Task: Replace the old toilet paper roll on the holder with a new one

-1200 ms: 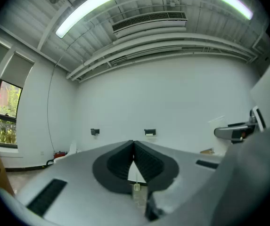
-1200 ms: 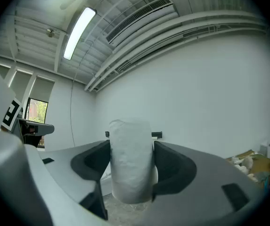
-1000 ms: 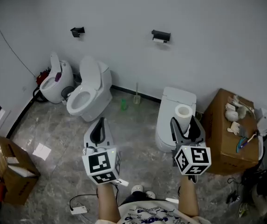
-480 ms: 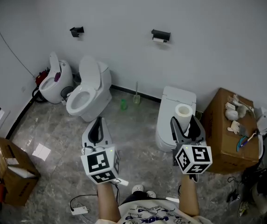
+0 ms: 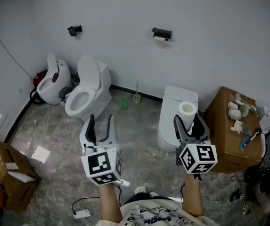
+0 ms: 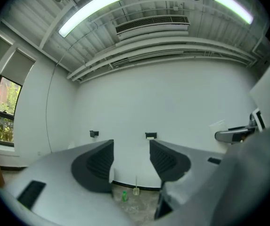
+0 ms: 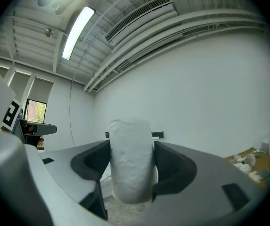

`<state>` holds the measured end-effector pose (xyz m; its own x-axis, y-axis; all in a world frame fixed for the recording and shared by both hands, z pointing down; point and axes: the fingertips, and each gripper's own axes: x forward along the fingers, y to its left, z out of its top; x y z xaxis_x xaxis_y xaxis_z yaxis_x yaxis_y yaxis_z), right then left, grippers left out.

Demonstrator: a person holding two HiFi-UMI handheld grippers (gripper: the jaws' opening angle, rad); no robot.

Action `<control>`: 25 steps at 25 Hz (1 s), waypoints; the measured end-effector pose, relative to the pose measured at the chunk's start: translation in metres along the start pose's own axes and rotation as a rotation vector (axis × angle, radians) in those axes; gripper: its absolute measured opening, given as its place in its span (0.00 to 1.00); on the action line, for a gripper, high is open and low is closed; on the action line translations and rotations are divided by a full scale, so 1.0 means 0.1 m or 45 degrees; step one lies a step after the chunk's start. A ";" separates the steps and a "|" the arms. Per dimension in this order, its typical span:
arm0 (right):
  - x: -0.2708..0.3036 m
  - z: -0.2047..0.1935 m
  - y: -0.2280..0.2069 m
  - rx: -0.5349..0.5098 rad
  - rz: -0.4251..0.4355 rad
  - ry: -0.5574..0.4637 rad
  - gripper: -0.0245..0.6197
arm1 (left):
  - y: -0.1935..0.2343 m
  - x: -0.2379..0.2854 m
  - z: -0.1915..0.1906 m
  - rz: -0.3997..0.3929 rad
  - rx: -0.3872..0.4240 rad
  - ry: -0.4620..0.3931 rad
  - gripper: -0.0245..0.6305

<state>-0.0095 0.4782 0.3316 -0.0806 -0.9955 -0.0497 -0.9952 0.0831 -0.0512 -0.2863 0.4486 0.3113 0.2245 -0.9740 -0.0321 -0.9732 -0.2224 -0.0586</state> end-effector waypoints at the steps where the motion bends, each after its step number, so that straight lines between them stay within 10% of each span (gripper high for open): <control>1: 0.02 0.00 0.01 0.001 -0.004 -0.002 0.50 | 0.02 0.03 -0.01 -0.006 -0.001 0.001 0.38; 25: 0.96 -0.28 -0.20 -0.008 -0.059 0.052 0.50 | 0.21 1.05 -0.36 0.005 0.050 0.080 0.39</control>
<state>0.0012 0.3796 0.3556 -0.0368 -0.9993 -0.0066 -0.9982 0.0370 -0.0464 -0.2850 0.3404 0.3424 0.2158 -0.9760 0.0301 -0.9711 -0.2178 -0.0976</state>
